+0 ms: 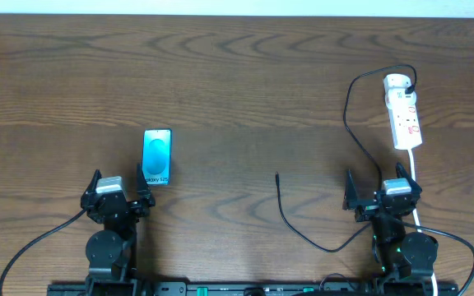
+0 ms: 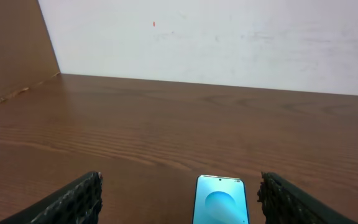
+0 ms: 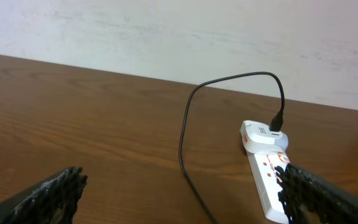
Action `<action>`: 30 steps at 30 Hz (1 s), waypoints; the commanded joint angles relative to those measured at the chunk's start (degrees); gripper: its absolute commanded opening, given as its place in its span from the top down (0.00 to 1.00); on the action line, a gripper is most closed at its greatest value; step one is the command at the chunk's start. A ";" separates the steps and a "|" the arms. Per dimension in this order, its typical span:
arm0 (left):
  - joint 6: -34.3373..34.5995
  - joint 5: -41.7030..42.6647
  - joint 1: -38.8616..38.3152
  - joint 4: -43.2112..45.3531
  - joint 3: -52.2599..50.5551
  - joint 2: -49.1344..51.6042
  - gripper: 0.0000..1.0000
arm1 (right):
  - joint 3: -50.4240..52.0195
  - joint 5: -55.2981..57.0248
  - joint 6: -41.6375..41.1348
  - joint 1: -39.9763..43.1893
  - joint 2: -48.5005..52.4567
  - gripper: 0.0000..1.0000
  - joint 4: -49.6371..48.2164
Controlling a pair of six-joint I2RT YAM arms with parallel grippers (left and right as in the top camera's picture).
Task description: Plug charger to phone and switch on socket
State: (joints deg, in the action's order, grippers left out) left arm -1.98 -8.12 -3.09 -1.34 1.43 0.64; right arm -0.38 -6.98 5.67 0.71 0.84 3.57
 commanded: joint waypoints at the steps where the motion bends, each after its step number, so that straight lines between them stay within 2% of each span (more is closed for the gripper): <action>1: -0.81 -1.53 0.24 -2.05 -1.20 -0.04 0.19 | 0.04 0.61 0.59 -0.44 -0.50 0.01 0.31; 25: -0.79 -1.36 0.24 0.31 -1.18 -0.04 0.19 | 0.04 0.61 0.61 -0.44 -0.50 0.01 0.31; 30: -0.79 -1.31 0.24 1.68 2.38 0.61 0.19 | 0.04 0.61 0.59 -0.44 -0.50 0.01 0.31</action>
State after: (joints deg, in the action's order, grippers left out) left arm -1.98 -8.38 -3.09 0.19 1.32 0.64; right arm -0.38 -6.98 5.67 0.71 0.84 3.57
